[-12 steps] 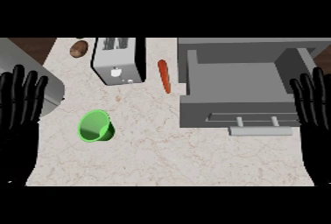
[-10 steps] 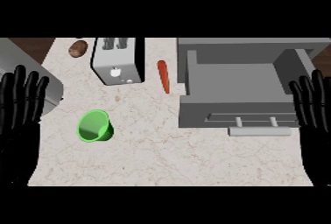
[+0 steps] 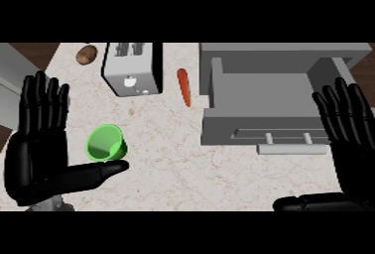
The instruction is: Pick up the cup, place it into the drawer and close the drawer
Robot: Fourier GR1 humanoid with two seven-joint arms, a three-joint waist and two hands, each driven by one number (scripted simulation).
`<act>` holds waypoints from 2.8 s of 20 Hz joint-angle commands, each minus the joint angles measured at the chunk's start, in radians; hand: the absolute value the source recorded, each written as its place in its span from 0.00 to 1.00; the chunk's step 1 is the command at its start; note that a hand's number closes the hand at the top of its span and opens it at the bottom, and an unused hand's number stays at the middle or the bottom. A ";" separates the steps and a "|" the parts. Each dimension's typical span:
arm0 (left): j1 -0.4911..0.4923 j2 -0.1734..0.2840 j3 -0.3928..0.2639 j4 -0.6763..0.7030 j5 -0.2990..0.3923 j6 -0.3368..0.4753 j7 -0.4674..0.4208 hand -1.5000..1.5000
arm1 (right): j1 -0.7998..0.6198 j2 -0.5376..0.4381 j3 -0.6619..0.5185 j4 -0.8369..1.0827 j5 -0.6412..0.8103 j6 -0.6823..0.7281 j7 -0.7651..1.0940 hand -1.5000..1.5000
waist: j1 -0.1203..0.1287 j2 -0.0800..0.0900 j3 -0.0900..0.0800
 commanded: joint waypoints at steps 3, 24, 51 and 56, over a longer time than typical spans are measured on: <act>-0.117 -0.009 0.017 0.083 0.028 0.044 0.035 0.00 | -0.041 0.027 0.041 -0.012 0.020 -0.025 0.076 0.00 | 0.000 -0.001 -0.001; 0.001 0.004 -0.017 0.095 0.028 0.103 0.026 0.00 | -0.029 0.060 0.054 0.047 0.076 -0.020 -0.013 0.00 | 0.003 -0.002 -0.001; 0.033 0.006 0.134 0.657 0.127 0.005 -0.405 0.00 | -0.123 0.010 -0.039 -0.004 -0.020 -0.005 0.118 0.00 | 0.000 -0.001 -0.002; 0.045 0.016 0.182 0.795 0.173 -0.058 -0.513 0.00 | -0.105 0.007 -0.050 0.074 -0.021 0.031 0.032 0.00 | 0.002 0.000 -0.002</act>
